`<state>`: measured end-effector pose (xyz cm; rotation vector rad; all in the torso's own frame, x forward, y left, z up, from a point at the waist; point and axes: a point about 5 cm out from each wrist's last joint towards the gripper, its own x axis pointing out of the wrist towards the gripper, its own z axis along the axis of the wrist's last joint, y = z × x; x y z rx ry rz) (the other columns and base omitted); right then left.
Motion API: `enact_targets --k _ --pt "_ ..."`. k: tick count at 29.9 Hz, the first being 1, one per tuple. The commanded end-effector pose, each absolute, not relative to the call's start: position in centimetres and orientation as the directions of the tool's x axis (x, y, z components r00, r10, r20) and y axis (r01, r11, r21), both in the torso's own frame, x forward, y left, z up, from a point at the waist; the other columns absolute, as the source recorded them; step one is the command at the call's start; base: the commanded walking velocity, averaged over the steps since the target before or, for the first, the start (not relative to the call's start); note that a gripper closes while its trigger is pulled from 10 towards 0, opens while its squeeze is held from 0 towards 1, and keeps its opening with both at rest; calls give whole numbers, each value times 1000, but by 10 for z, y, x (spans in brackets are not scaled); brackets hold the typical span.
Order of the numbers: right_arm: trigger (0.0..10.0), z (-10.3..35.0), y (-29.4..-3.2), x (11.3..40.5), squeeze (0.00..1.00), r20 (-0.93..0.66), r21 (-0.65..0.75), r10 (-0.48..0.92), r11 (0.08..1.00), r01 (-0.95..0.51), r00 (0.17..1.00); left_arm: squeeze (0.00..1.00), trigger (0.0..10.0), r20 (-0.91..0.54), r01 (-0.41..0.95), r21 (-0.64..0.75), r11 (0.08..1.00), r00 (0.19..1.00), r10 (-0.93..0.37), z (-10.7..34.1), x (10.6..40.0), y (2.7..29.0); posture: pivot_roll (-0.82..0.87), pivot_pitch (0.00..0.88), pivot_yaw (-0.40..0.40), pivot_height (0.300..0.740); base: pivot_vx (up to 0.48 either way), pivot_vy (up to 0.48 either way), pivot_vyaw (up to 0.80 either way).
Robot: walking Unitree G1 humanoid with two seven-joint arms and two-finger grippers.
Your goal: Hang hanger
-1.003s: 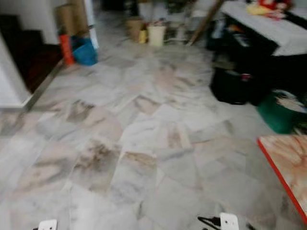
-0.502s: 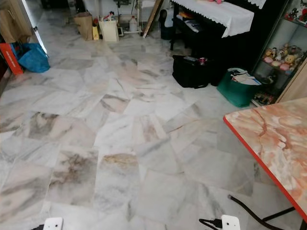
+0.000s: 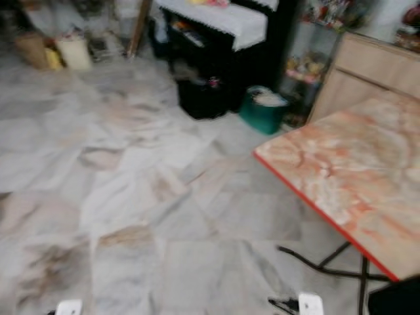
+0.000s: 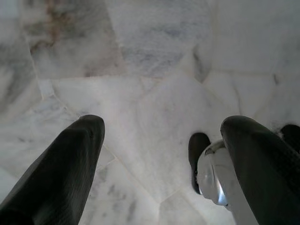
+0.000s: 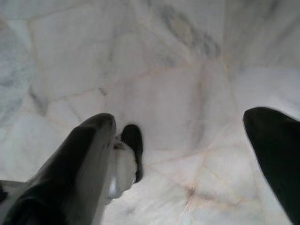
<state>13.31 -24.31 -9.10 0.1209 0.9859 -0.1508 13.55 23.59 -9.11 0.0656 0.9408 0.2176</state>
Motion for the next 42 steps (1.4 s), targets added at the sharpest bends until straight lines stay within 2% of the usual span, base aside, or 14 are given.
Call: enact_targets --k 1,42 --pt "10000 -90 -250 130 0 -839 22 -90 980 197 537 0 10000 -802 -147 137 980 563 197 -93 136 230 60 0 -12 740 0 0 -712" --pt "10000 -89 -252 132 0 -833 22 -90 981 195 545 0 10000 -791 -151 129 980 581 194 -92 140 225 53 0 -23 740 0 0 -713"
